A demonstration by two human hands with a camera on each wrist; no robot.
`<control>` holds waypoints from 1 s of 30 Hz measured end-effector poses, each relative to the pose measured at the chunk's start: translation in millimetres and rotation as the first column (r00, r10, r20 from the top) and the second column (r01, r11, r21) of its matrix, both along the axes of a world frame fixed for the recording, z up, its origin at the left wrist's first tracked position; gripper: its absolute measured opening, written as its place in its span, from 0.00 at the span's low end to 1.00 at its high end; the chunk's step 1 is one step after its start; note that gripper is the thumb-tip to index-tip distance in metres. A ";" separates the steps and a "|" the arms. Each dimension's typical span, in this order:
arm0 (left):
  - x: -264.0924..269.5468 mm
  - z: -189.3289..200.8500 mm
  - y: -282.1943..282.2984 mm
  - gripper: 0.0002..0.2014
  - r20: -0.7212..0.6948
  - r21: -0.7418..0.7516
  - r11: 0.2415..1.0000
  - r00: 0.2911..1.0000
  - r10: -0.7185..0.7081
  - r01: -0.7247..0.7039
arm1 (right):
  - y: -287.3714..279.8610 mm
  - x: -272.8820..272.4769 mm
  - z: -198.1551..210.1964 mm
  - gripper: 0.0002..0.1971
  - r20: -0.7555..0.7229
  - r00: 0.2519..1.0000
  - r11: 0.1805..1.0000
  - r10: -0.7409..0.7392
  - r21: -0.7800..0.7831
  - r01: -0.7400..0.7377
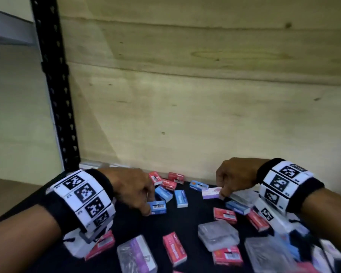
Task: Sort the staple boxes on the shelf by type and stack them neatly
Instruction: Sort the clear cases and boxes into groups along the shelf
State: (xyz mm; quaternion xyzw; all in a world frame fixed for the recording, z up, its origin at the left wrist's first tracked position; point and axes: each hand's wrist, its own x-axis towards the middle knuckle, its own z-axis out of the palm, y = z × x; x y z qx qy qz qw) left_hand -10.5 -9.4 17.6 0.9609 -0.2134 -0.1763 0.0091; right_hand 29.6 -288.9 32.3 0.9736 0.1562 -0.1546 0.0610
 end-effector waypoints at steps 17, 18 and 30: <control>43.8 -5.6 -156.6 0.16 0.091 0.021 0.977 0.972 -0.215 0.214 | -218.3 -41.6 -3.4 0.15 0.106 0.898 0.904 -0.428 0.039 0.426; 47.9 -5.3 -161.9 0.16 0.100 0.035 0.978 0.973 -0.208 0.206 | -225.0 -42.1 -5.6 0.15 0.103 0.891 0.896 -0.443 0.036 0.442; 80.8 -20.7 -189.2 0.15 0.151 0.154 0.982 0.980 -0.131 0.107 | -261.6 -27.5 -32.0 0.11 0.069 0.858 0.858 -0.510 -0.027 0.512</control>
